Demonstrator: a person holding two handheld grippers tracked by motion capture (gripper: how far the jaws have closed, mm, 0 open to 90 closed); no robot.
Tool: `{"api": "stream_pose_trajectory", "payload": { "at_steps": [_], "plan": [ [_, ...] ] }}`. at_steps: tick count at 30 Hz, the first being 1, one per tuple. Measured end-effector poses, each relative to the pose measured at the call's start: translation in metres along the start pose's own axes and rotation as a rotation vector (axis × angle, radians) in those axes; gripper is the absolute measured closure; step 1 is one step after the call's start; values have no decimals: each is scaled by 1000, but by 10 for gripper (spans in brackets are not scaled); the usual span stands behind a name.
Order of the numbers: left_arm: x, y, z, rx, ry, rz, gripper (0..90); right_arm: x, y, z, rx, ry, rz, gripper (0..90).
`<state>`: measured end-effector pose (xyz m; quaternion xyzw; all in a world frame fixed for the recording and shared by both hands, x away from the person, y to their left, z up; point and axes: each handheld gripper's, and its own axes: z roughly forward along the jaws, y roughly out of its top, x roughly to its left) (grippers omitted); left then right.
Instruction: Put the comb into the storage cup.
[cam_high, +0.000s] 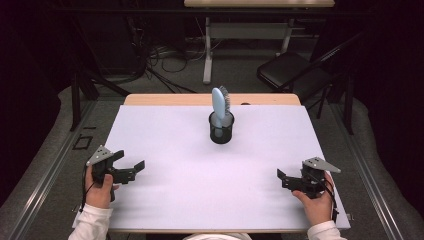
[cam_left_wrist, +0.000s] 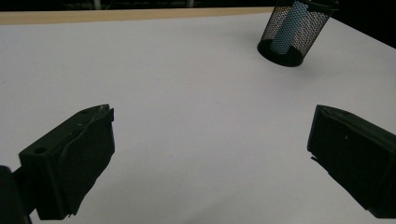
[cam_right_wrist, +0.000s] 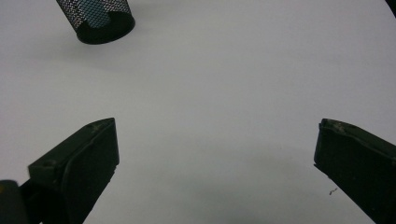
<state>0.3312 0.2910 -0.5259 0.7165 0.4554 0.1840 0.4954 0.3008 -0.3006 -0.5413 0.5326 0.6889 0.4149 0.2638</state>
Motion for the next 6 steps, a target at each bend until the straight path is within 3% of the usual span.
{"api": "stream_pose_trajectory", "payload": {
  "at_steps": [6],
  "plan": [
    [2, -1, 0, 0, 6, -2, 9, 0, -1, 1, 7, -4, 1, 0]
  ]
}}
